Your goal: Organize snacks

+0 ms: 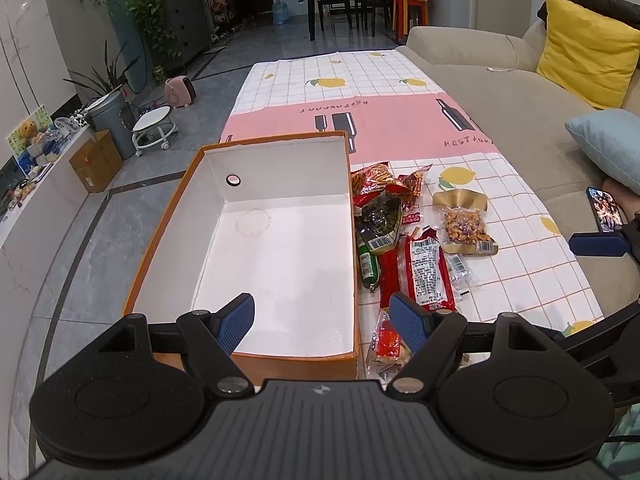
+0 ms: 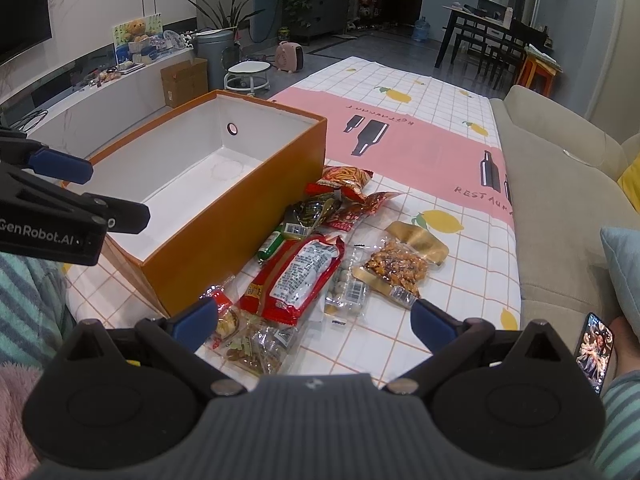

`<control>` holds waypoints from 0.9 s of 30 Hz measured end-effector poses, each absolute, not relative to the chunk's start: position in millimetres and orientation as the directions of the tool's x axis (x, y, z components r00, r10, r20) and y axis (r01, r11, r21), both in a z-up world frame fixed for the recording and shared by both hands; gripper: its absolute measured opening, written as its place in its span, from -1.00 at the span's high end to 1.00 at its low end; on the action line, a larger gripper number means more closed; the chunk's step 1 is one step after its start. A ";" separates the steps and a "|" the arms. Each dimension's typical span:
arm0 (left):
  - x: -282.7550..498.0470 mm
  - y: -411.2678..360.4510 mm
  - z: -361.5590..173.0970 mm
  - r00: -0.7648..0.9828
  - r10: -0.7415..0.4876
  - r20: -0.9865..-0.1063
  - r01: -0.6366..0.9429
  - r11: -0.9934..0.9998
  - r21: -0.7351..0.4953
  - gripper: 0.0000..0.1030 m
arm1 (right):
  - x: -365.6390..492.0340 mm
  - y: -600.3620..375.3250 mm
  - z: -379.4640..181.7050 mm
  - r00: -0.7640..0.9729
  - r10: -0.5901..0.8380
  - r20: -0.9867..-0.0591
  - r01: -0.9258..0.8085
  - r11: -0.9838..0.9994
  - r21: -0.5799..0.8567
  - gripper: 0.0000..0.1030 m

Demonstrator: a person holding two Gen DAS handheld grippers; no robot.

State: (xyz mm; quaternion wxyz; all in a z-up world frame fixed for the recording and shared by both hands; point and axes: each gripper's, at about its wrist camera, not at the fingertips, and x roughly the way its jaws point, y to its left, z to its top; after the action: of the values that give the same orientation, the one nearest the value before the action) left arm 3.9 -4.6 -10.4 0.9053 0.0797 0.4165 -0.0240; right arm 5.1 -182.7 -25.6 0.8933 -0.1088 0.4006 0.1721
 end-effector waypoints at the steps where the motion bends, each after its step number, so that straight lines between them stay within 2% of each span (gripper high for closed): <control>1: 4.1 -4.8 -10.7 0.651 0.023 -0.759 0.110 0.986 0.124 -0.75 | 5.1 -182.8 -25.7 0.619 0.220 -0.753 -0.395 0.917 -0.057 -0.93; 27: 4.7 -4.4 -14.7 0.640 0.022 -0.768 0.106 0.987 0.117 -0.75 | 5.3 -182.5 -25.8 0.617 0.219 -0.755 -0.397 0.916 -0.058 -0.93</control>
State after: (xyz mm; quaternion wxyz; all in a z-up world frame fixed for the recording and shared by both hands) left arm 4.7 -4.4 -14.7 0.9023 0.0757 0.4239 -0.0232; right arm 5.3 -182.5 -25.8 0.8925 -0.1103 0.4019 0.1725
